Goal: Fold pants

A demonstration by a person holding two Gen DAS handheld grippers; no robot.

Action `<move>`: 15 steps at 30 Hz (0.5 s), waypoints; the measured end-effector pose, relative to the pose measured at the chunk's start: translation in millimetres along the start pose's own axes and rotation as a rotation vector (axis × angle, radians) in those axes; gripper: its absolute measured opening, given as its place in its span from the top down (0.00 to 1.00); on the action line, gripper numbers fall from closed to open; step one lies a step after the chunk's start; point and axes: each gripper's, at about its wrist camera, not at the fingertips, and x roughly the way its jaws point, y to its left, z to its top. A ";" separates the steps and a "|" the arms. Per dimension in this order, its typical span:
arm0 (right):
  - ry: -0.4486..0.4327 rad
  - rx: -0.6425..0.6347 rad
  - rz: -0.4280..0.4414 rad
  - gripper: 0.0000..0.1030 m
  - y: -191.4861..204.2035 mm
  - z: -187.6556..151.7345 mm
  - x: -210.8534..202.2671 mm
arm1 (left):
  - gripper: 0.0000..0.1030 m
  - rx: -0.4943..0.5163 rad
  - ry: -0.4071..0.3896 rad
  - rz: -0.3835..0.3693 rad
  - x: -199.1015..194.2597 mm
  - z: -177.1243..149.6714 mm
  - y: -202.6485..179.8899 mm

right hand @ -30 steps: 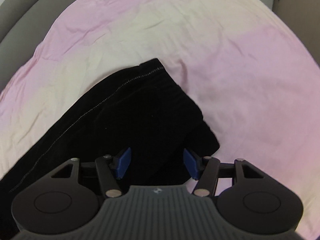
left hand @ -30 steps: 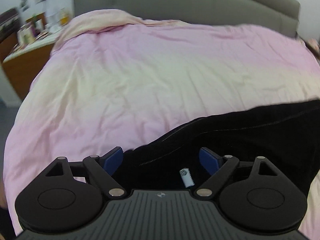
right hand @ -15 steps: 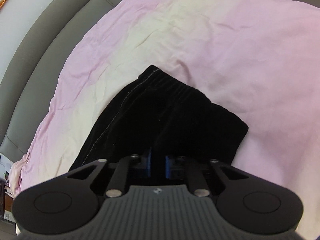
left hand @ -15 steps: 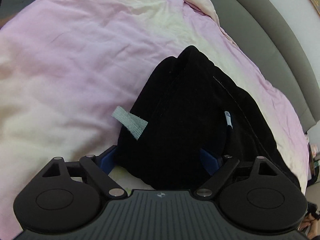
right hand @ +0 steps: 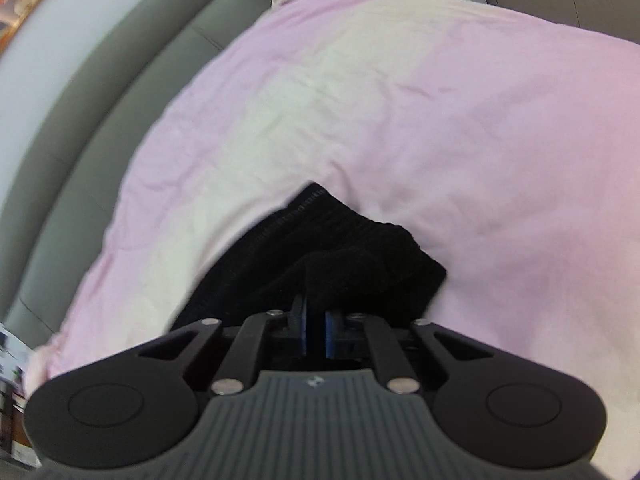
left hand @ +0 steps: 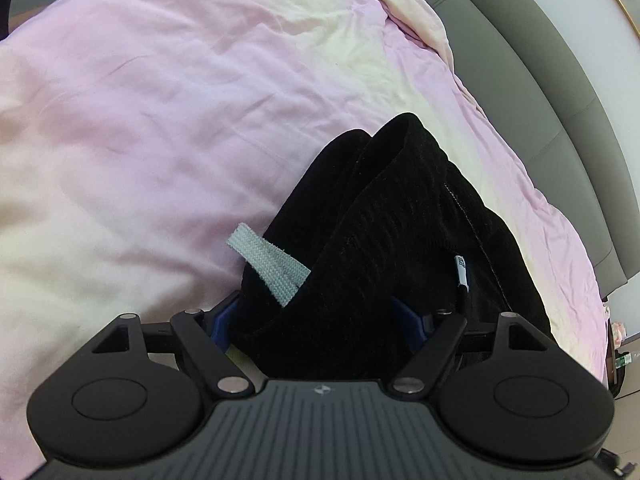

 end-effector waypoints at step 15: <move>-0.098 0.415 0.213 0.46 -52.7 -79.4 -38.7 | 0.05 -0.161 0.005 -0.102 -31.2 -31.4 2.3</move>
